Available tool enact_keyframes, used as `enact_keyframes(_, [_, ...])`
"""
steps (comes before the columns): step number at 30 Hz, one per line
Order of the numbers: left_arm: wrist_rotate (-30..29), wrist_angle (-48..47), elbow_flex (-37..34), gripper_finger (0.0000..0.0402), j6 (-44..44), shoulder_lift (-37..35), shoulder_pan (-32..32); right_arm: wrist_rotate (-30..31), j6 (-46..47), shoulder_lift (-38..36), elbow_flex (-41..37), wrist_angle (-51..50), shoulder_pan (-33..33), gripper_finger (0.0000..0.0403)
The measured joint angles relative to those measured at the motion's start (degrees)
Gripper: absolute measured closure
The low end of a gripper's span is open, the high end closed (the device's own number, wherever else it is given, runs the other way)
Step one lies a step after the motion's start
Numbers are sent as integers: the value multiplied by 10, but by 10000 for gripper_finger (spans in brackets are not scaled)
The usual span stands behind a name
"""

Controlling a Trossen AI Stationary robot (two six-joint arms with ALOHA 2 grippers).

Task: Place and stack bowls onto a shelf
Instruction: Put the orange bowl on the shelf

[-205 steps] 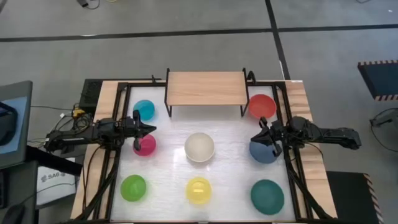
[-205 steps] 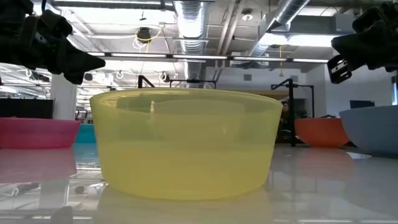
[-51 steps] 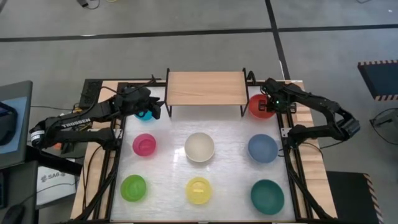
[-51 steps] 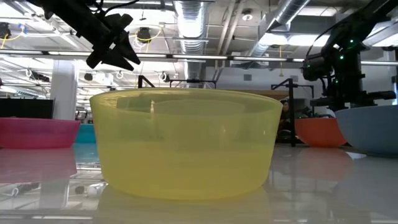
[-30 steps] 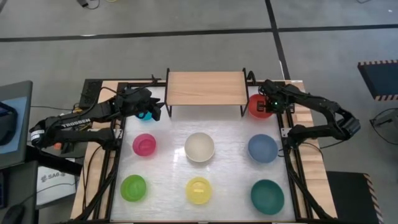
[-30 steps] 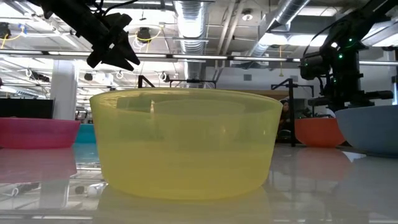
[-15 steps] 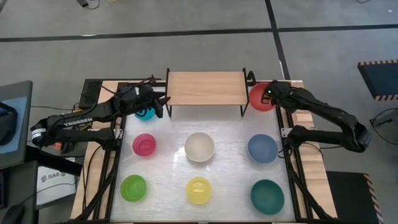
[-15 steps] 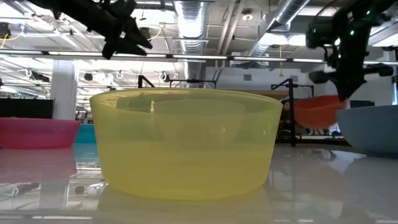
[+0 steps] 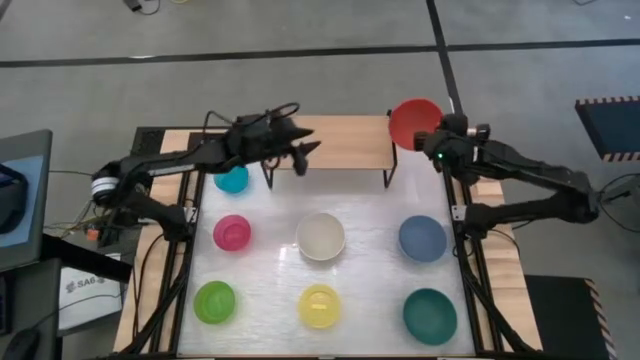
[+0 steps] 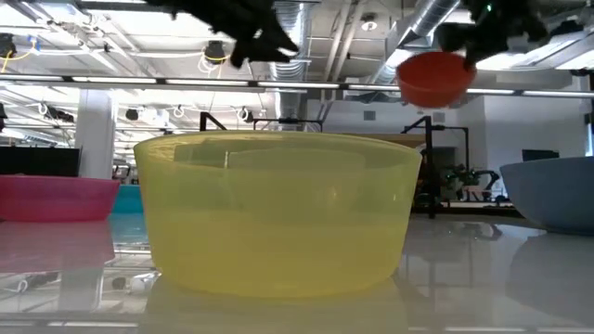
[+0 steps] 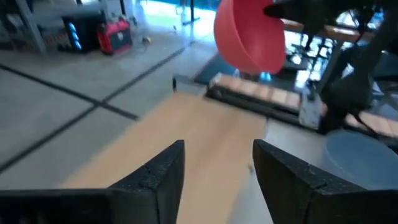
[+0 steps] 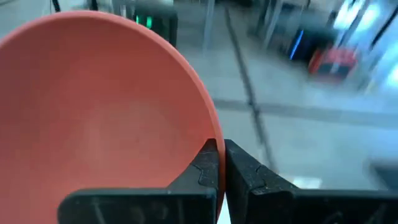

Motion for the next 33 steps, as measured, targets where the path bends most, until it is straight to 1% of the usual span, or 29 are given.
enact_keyframes(3, [-2,-8,72,216,19,51,1,28,-75,28,21,67,36,376])
enact_keyframes(6, [16,-20,145,215,65,102,1,41,-178,61,25,160,74,376])
enact_keyframes(8, [13,-43,194,215,87,132,-3,61,-242,85,25,221,95,376])
enact_keyframes(11, [-32,-95,259,214,95,173,-10,83,-319,117,25,294,117,376])
enact_keyframes(14, [-65,-145,303,214,97,199,-16,95,-367,139,25,338,128,376])
enact_keyframes(17, [-69,-162,316,221,109,205,-19,91,-380,159,26,359,133,376])
enact_keyframes(20, [-74,-161,317,242,117,205,-23,85,-381,173,25,360,135,376])
enact_keyframes(26, [-75,-166,317,303,132,204,-23,74,-386,175,25,394,149,369])
enact_keyframes(31, [-98,-174,317,361,139,207,-23,63,-423,173,25,419,158,366])
enact_keyframes(33, [-106,-185,317,385,142,207,-21,54,-424,173,25,421,158,362])
